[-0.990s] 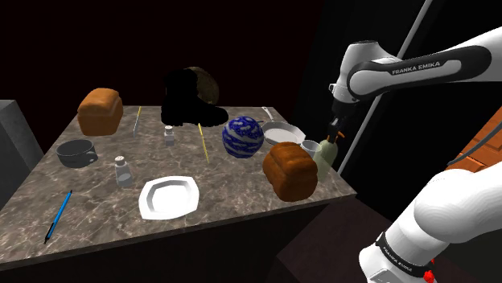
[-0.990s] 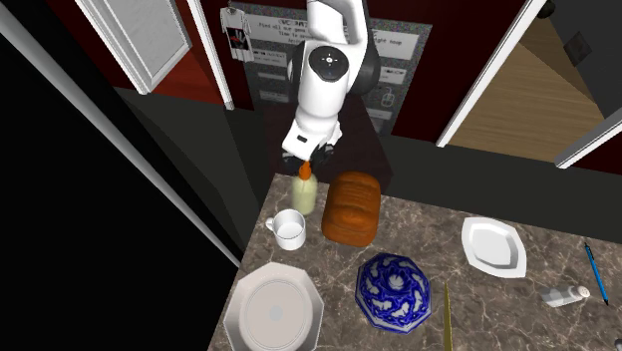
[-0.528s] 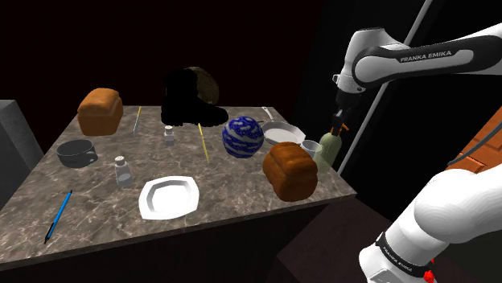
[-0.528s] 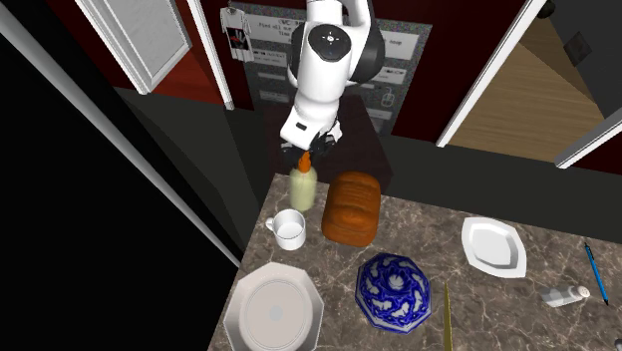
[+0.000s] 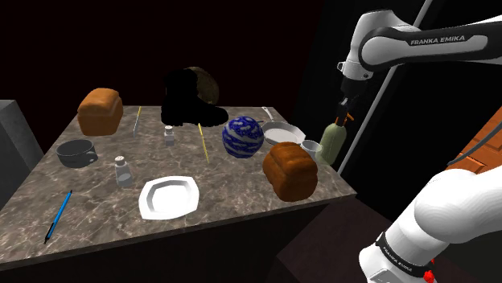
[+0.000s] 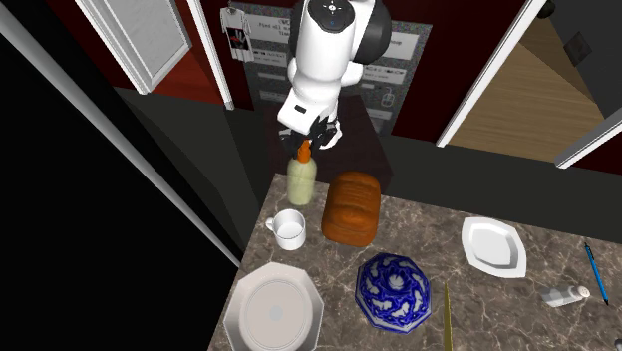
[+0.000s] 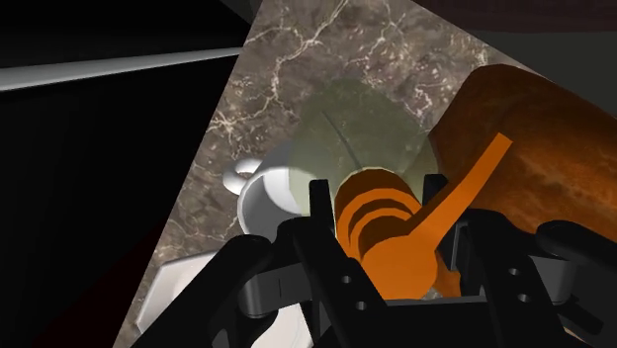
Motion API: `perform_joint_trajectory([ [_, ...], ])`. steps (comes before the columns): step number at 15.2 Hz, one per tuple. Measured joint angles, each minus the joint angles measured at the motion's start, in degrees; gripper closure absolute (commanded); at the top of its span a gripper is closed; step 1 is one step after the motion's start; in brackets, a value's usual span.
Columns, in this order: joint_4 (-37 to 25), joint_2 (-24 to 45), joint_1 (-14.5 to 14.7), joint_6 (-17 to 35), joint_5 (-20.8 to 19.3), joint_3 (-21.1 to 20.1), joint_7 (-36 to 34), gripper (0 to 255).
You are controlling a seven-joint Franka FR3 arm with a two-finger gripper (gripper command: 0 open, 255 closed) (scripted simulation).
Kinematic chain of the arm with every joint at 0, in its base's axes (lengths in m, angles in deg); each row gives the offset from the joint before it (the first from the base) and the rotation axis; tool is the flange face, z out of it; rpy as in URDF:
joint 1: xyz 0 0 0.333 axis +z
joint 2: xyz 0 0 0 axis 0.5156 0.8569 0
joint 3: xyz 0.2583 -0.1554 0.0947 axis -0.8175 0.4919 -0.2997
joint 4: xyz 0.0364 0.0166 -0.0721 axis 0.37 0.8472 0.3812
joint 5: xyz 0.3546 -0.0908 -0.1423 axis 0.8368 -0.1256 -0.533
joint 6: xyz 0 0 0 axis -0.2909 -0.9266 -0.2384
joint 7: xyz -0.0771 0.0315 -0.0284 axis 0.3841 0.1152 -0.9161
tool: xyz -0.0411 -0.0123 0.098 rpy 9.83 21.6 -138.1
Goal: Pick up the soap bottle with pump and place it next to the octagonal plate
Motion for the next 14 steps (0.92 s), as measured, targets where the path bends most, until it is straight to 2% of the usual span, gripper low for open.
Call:
perform_joint_trajectory([
  [14, -11.40, 0.62, 0.28, -10.70, 0.92, -0.89, 1.48, 255],
])
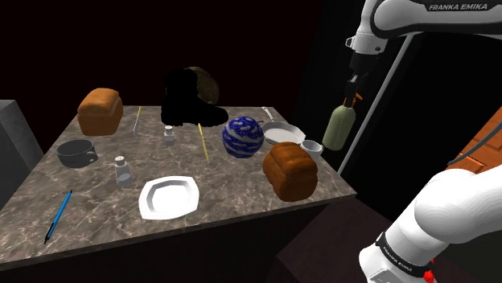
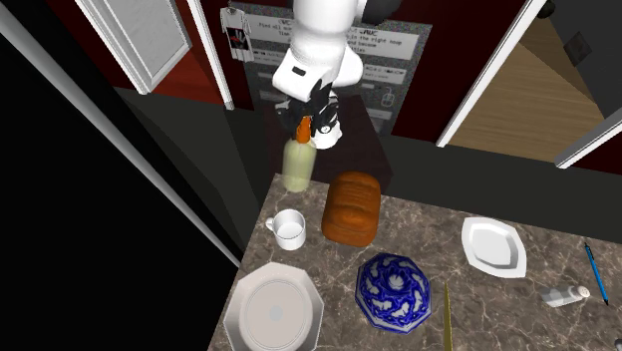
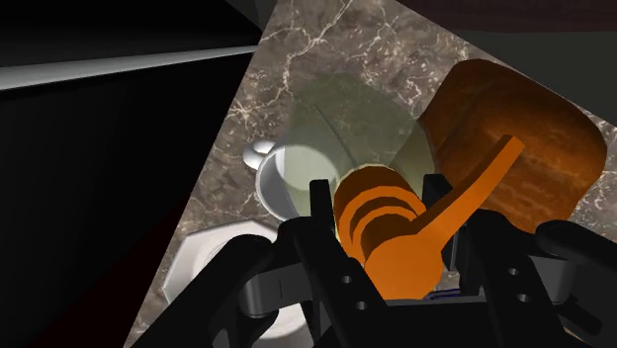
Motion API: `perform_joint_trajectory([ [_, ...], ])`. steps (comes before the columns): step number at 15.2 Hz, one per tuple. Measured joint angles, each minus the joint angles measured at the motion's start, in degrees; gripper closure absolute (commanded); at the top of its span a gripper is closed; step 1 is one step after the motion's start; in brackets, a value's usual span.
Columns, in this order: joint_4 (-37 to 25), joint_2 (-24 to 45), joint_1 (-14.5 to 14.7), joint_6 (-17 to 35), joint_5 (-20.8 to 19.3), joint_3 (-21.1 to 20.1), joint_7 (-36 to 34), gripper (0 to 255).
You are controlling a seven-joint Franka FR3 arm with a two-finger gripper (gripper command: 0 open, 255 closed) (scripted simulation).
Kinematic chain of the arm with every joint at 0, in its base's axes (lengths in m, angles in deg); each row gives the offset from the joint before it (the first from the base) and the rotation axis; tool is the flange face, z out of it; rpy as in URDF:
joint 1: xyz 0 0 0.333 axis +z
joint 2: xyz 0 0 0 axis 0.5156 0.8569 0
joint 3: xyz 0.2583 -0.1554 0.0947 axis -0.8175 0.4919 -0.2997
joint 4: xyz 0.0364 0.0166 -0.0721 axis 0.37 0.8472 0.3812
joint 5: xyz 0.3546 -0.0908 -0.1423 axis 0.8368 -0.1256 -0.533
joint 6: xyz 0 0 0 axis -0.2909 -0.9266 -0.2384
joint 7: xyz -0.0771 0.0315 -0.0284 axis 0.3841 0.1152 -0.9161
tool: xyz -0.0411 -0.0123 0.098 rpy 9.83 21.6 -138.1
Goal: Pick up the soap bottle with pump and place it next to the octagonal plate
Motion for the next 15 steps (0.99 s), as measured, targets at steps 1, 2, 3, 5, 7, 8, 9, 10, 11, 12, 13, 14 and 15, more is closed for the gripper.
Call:
perform_joint_trajectory([
  [1, -0.90, 0.26, 0.05, -0.65, 0.10, -0.11, 0.01, 255],
  [2, -1.52, 0.27, 0.06, -1.26, 0.12, -0.15, 0.11, 255],
  [3, -2.52, 0.56, 0.07, -1.97, 0.17, -0.18, 0.24, 255],
  [5, -4.26, 0.66, 0.03, -3.56, 0.18, -0.19, 0.60, 255],
  [7, -6.17, 1.18, 0.07, -4.94, 0.28, -0.29, 0.80, 255],
  [8, -7.23, 1.49, 0.09, -5.70, 0.34, -0.35, 0.90, 255],
  [9, -7.95, 1.51, 0.08, -6.38, 0.35, -0.37, 1.03, 255],
  [10, -8.88, 1.81, 0.10, -7.02, 0.40, -0.43, 1.10, 255],
  [11, -10.04, 2.15, 0.12, -7.82, 0.45, -0.50, 1.20, 255],
  [12, -10.92, 2.35, 0.12, -8.50, 0.46, -0.51, 1.34, 255],
  [13, -11.79, 2.50, 0.10, -9.19, 0.44, -0.49, 1.54, 255],
  [14, -12.97, 2.82, 0.15, -10.07, 0.54, -0.64, 1.54, 255],
  [15, -14.07, 3.13, 0.15, -10.85, 0.56, -0.66, 1.69, 255],
])
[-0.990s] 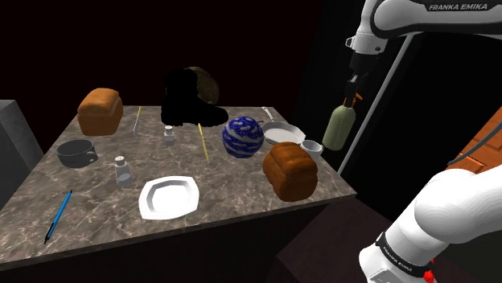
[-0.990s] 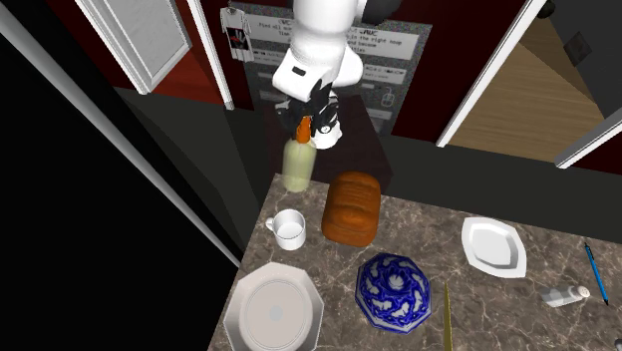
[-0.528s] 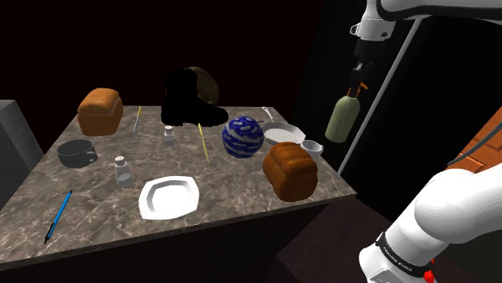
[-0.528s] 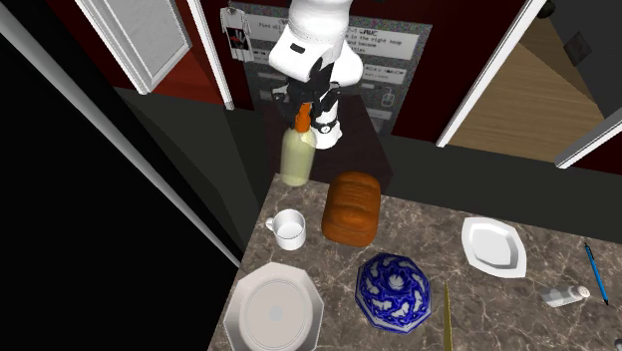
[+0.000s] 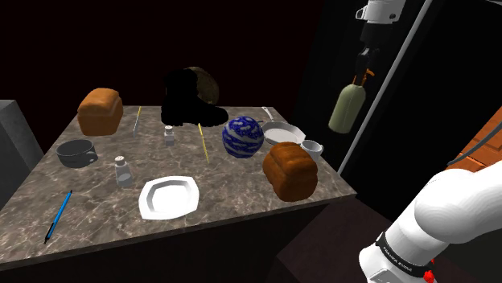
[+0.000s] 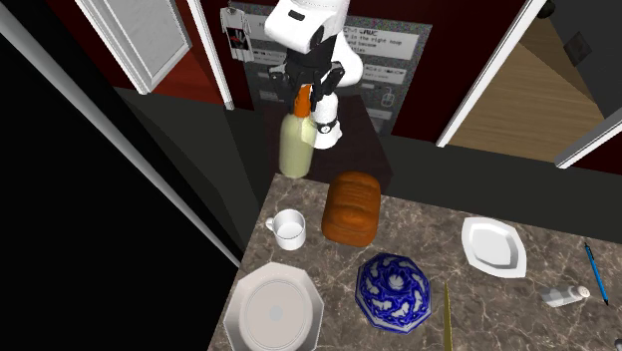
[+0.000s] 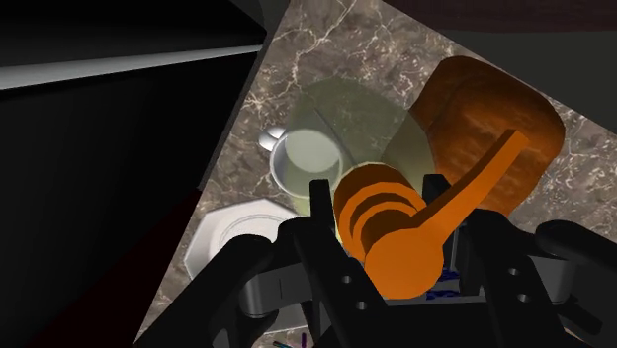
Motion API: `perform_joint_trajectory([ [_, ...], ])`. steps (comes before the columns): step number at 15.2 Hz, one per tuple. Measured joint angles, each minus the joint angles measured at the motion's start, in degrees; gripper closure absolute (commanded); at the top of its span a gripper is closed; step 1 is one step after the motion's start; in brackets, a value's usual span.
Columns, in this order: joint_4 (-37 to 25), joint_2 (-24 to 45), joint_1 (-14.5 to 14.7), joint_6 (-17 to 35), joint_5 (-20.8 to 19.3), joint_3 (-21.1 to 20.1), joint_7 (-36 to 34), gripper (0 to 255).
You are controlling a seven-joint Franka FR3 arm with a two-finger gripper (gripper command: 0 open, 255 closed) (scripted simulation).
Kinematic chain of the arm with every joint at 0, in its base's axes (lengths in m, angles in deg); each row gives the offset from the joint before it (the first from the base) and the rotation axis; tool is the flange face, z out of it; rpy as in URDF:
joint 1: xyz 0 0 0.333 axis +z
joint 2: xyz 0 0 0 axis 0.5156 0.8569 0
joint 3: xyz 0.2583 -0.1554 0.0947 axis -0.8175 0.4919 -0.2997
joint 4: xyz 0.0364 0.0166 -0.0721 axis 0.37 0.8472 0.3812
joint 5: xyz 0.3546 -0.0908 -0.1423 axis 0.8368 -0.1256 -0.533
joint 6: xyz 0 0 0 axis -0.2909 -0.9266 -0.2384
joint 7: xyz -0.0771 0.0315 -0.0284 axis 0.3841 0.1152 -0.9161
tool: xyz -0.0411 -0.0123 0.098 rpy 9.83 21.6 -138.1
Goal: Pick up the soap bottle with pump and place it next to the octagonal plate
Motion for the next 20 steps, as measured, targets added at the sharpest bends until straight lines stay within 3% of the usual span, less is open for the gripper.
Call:
perform_joint_trajectory([
  [10, -10.82, 3.51, 0.03, -7.23, 0.16, -0.25, 1.32, 255],
  [20, -6.02, 6.85, 3.17, -0.82, 4.07, -7.62, -10.22, 255],
])
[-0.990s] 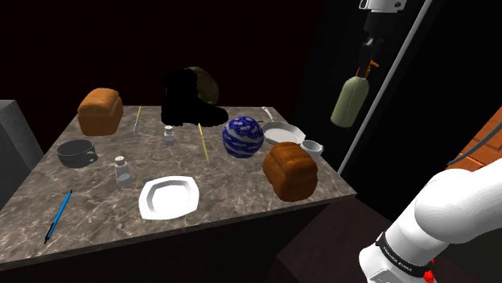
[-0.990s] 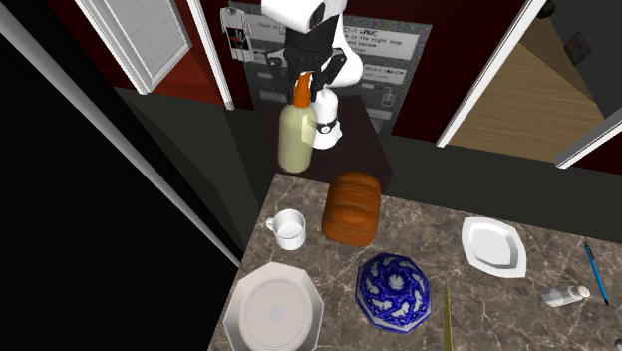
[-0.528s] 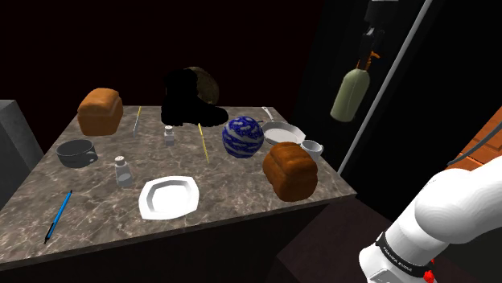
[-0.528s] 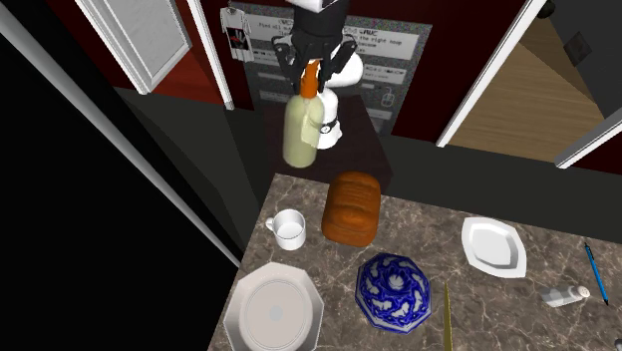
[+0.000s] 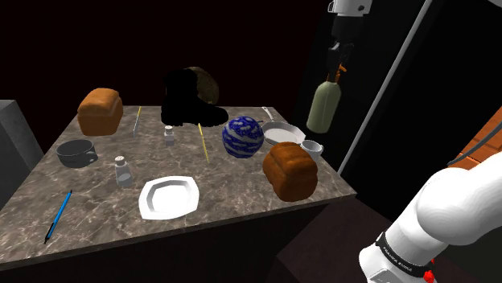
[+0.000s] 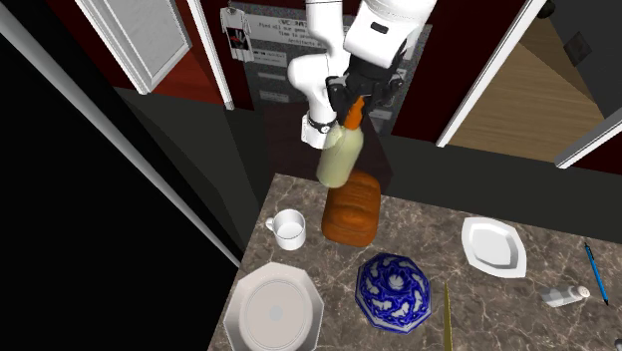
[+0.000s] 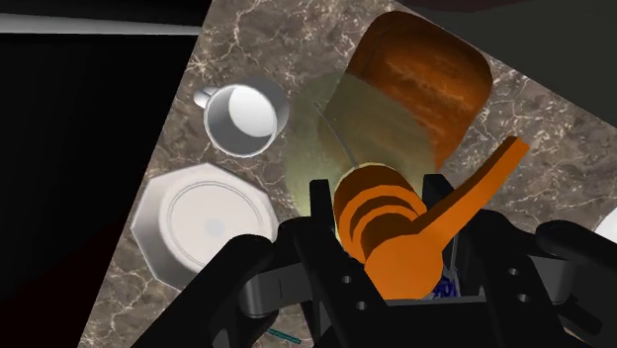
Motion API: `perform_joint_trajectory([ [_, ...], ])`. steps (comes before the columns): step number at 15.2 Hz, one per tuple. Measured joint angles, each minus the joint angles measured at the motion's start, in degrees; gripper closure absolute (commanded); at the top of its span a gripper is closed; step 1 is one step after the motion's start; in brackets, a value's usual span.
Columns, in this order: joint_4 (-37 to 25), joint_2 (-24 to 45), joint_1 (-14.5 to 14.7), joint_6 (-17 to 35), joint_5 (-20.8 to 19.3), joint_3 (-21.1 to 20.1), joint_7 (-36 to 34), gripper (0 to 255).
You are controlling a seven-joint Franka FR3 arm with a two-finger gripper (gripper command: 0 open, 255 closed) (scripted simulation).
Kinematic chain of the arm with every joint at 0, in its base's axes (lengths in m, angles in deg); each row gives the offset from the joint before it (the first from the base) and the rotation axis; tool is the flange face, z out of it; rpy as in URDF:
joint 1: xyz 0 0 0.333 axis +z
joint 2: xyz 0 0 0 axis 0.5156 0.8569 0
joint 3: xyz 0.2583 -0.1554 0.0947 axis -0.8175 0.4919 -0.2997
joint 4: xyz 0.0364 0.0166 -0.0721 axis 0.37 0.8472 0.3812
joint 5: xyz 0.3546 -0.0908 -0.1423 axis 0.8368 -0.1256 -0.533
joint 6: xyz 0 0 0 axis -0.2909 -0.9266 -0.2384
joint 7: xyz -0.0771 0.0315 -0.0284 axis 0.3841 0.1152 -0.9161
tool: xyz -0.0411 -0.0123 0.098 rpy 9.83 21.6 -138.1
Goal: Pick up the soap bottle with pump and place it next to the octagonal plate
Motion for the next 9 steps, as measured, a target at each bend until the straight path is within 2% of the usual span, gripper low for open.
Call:
perform_joint_trajectory([
  [3, 1.70, 1.36, 1.05, 2.64, 1.03, -2.21, -3.58, 255],
  [9, 0.85, 7.91, 3.17, 7.58, 2.26, -6.61, -10.64, 255],
])
